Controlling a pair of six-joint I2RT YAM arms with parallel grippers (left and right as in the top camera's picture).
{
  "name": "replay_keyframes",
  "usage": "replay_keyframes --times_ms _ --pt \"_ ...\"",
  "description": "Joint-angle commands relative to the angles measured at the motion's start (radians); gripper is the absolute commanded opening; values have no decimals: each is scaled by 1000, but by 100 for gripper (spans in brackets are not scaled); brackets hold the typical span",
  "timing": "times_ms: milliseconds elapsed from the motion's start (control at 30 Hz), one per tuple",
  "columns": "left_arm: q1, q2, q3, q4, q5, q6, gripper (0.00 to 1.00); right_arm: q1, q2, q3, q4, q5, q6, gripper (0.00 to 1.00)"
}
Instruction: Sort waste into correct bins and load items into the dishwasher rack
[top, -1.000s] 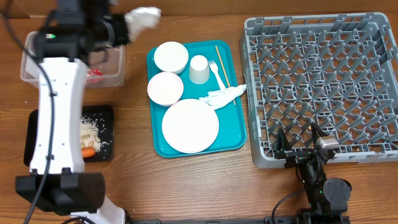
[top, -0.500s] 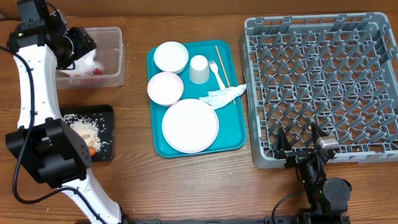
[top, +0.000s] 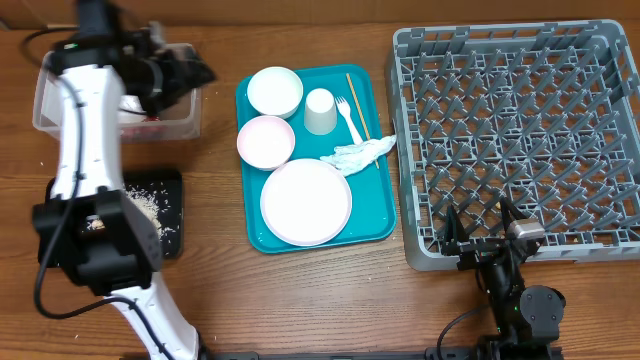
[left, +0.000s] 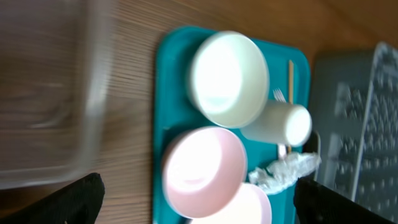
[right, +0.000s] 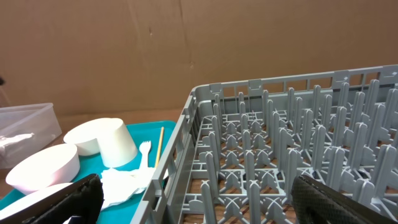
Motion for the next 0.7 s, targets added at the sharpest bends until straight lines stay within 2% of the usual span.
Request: replay_keyframes --times_ms 0,100,133,267,333,500,667 --pt "-185 -62 8 -3 -98 74 100 4 -7 -10 5 10 4 100" --pt "-314 -87 8 -5 -236 74 100 4 -7 -10 5 10 4 100" --pt "-405 -84 7 -21 -298 76 97 4 -7 -10 5 10 4 100" --pt "-571 -57 -25 -36 -334 153 99 4 -7 -10 5 10 4 100" --pt "-647 -29 -39 -31 -401 156 100 4 -7 -10 5 10 4 100" --pt "-730 60 -43 -4 -544 158 100 4 -7 -10 5 10 4 100" --pt "-737 164 -43 20 -560 190 100 4 -7 -10 5 10 5 100"
